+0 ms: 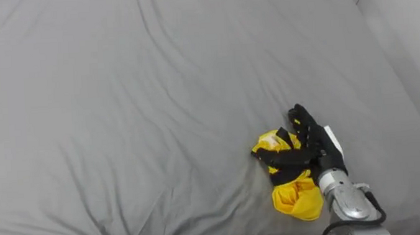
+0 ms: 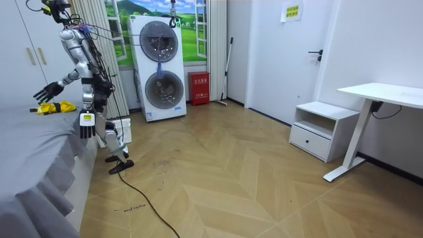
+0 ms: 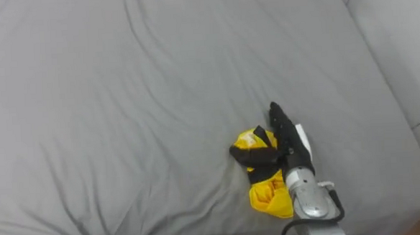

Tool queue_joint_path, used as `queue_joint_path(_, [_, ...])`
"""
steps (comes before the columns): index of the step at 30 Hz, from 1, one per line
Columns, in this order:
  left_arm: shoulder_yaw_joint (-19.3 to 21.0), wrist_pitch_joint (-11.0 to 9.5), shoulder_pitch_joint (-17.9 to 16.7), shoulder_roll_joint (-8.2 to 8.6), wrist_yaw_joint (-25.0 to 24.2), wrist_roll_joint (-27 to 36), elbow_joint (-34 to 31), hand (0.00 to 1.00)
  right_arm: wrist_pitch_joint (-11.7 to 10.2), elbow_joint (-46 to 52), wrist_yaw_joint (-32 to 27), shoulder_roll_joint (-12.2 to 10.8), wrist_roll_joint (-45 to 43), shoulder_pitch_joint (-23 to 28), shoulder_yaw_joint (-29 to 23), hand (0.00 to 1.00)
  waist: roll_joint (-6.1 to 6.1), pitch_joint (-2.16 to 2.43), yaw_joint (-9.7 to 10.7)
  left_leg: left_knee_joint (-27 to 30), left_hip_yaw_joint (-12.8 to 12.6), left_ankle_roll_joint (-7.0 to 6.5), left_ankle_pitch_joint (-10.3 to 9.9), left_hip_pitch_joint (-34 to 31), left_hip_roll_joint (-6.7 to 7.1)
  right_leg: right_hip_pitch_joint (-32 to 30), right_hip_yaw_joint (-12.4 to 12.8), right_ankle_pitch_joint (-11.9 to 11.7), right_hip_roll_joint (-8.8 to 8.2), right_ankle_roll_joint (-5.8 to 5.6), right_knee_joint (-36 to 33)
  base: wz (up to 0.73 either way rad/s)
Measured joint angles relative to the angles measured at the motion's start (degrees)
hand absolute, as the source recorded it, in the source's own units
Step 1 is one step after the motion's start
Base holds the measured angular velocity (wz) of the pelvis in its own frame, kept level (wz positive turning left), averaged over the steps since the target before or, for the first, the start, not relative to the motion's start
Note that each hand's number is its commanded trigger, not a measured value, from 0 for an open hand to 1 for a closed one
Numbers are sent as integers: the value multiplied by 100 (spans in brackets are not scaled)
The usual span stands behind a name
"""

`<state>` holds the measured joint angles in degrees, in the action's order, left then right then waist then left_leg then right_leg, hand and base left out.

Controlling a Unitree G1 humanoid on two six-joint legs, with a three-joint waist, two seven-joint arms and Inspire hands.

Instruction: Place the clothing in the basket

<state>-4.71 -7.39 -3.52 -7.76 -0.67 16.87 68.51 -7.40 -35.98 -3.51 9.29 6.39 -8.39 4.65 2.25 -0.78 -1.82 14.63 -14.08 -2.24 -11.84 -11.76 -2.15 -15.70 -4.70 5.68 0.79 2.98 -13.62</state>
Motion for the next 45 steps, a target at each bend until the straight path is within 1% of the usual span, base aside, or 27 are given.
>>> queue_joint_path(2, [0,103,42,-28,-12,46,14,0,0,-470,-3,32,-4,-166,30,0,7,3,-20,4,3,-18,31,-96,8,-82,-63,-4,-27,-6,1,6])
queue_joint_path(3, [0,117,48,-29,-14,57,14,0,0,-590,-3,37,2,-196,32,0,7,2,-16,5,11,-18,31,-102,8,-85,-80,-4,-29,-6,1,6])
queue_joint_path(5, [-1,146,52,-27,-13,148,16,0,2,-971,-10,41,3,-291,32,0,6,2,-46,2,31,-18,31,-108,6,-81,-205,-4,-43,-6,4,4])
queue_joint_path(9, [4,195,56,-26,-13,162,4,0,-12,-1344,-34,44,-15,-478,29,0,-6,-5,-41,-1,30,-18,31,-122,9,-85,-296,-4,-58,-5,19,0])
queue_joint_path(10, [3,197,57,-26,-13,161,-7,0,-35,-1501,-45,47,-30,-568,23,0,-18,-8,-40,11,35,-18,31,-161,13,-98,-348,-7,-71,-1,43,0])
queue_joint_path(12, [1,199,56,-28,-13,160,-59,0,-49,-1588,-73,69,-30,-671,20,0,-45,-14,-41,12,38,-18,31,-275,10,-193,-366,-40,-68,15,69,2])
queue_joint_path(13, [-1,204,55,-34,-13,158,-105,0,-106,-1690,-80,81,-29,-734,21,0,-53,-17,-41,10,49,-21,33,-351,8,-270,-378,-63,-66,22,71,5])
queue_joint_path(15, [-5,206,54,-38,-13,158,-166,0,-137,-1748,-138,116,-54,-746,22,0,-53,-15,-45,-1,65,-22,35,-413,6,-333,-403,-76,-65,31,72,5])
queue_joint_path(16, [-2,206,53,-38,-13,159,-174,0,-144,-1776,-190,170,-175,-751,22,2,-52,-15,-81,-1,68,-20,39,-446,6,-362,-407,-79,-65,35,73,0])
queue_joint_path(17, [-3,206,53,-38,-12,159,-196,0,-150,-1800,-218,211,-252,-755,22,42,-50,-14,-103,-1,67,-21,46,-458,6,-374,-404,-80,-65,35,73,0])
queue_joint_path(18, [-5,206,52,-42,-11,162,-214,0,-196,-1940,-301,290,-390,-753,27,100,-46,-13,-141,-5,67,-20,51,-469,8,-381,-403,-81,-65,35,79,0])
queue_joint_path(19, [-5,206,54,-54,1,162,-223,0,-262,-2132,-394,352,-466,-744,31,100,-30,-9,-163,-1,73,-19,55,-474,8,-381,-409,-81,-66,35,82,4])
queue_joint_path(21, [-3,205,57,-70,22,160,-231,0,-297,-2255,-495,413,-548,-774,29,100,-8,1,-163,0,83,-20,58,-516,13,-420,-417,-80,-70,35,82,2])
queue_joint_path(23, [-1,205,60,-94,41,156,-238,0,-314,-2321,-581,465,-647,-743,-3,100,43,13,-129,-3,71,-34,101,-591,32,-504,-412,-79,-92,33,66,0])
queue_joint_path(26, [12,207,59,-116,48,156,-248,0,-273,-2333,-669,476,-694,-677,-210,100,121,40,-130,-3,62,-40,107,-613,38,-527,-413,-77,-97,29,72,0])
queue_joint_path(29, [55,211,58,-133,48,135,-242,0,-200,-2336,-749,495,-810,-516,-315,100,174,47,-125,-4,67,-40,107,-614,37,-520,-421,-78,-97,29,85,0])
queue_joint_path(31, [59,218,60,-137,51,134,-245,0,-118,-2341,-763,519,-977,-460,-367,100,183,43,-112,-4,53,-40,107,-616,38,-533,-397,-79,-97,27,85,-3])
queue_joint_path(34, [61,260,67,-147,57,135,-246,0,-10,-2384,-784,553,-1384,-242,-368,100,181,42,-92,-3,25,-40,107,-615,32,-543,-340,-81,-90,25,87,-6])
queue_joint_path(36, [60,286,66,-152,62,140,-252,0,23,-2387,-795,554,-1458,-75,-366,100,177,40,-76,-4,12,-40,107,-613,28,-547,-329,-81,-86,26,86,-4])
queue_joint_path(38, [55,317,64,-161,88,149,-274,0,116,-2381,-795,554,-1550,55,-365,100,156,32,-19,-8,-2,-40,106,-618,29,-560,-321,-81,-84,26,89,-4])
queue_joint_path(41, [42,320,62,-214,107,162,-279,0,122,-2333,-795,556,-1674,94,-368,100,136,36,12,-37,-42,-40,106,-677,31,-643,-252,-84,-68,26,101,-11])
queue_joint_path(45, [53,320,53,-229,103,158,-269,0,117,-2230,-844,562,-1793,90,-382,100,85,44,6,-48,-80,-40,107,-662,23,-651,-226,-109,-57,25,98,-7])
